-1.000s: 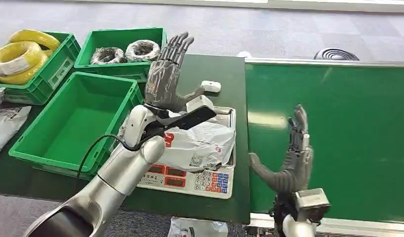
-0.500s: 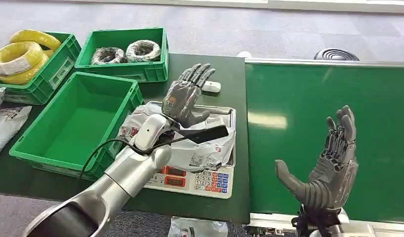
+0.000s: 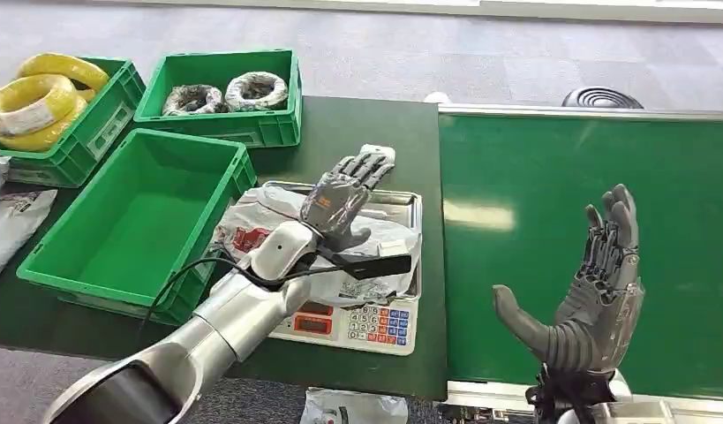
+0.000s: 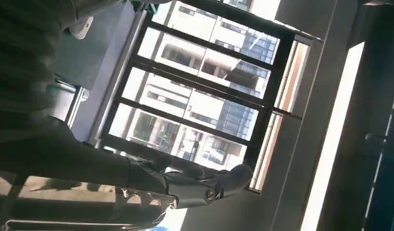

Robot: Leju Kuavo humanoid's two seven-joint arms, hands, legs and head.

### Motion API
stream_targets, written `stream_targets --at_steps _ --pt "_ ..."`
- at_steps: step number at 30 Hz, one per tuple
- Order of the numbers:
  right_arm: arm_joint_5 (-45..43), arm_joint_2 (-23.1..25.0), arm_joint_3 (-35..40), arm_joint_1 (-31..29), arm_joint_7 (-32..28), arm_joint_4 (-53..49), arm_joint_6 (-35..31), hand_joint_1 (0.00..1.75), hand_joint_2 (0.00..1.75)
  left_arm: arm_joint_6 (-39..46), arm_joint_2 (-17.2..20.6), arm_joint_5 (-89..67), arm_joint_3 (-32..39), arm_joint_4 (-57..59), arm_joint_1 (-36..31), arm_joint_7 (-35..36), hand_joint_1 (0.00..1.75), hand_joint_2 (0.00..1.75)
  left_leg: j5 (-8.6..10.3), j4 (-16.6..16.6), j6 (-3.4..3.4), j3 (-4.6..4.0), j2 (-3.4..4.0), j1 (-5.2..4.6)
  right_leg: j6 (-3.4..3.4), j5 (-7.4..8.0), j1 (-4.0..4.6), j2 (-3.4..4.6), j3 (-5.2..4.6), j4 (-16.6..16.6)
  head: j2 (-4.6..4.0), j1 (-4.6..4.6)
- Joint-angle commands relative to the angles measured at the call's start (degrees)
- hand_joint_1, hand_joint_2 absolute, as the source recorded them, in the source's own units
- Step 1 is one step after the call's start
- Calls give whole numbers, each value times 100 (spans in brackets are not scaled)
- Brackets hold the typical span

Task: Moved the parcel from conveyor to table for the left to box.

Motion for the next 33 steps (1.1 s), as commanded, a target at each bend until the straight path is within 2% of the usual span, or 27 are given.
stream_targets --at_steps 1,5,16,24,31,32,33 --pt "5 34 -156 -224 9 238 84 0 175 -500 63 -335 -439 825 -326 132 0 175 4 -1 4 -2 8 0 -7 6 2 1 -4 -1 0 0" --pt "-86 -62 -110 -233 9 350 43 0 175 -959 82 -435 -538 1128 -367 105 0 175 11 -8 6 -5 10 1 -12 14 4 0 -6 -9 0 -2" --pt "-125 -68 -113 -221 9 504 36 0 175 -965 86 -414 -476 1236 -221 192 0 175 4 -7 4 7 10 0 -7 7 2 4 6 -6 0 -2" --pt "-175 -127 -59 -361 9 689 59 0 175 -1455 145 -611 -522 1407 -261 196 0 175 13 -19 7 12 23 0 -12 19 4 12 8 -16 0 0" --pt "-190 -105 -53 -372 9 692 44 0 175 -1441 122 -538 -405 1431 -189 99 0 175 6 -12 5 28 16 -1 -8 9 1 8 27 -8 0 0" --pt "-130 -11 -138 -411 9 673 90 0 175 -1922 100 -647 -494 1598 -299 68 0 175 7 -13 5 34 18 -1 -9 11 2 9 33 -10 0 0" --pt "-125 -4 -145 -412 9 671 83 0 175 -2020 88 -633 -491 1636 -309 40 0 175 19 -22 7 29 22 0 -15 24 4 9 25 -18 0 0"
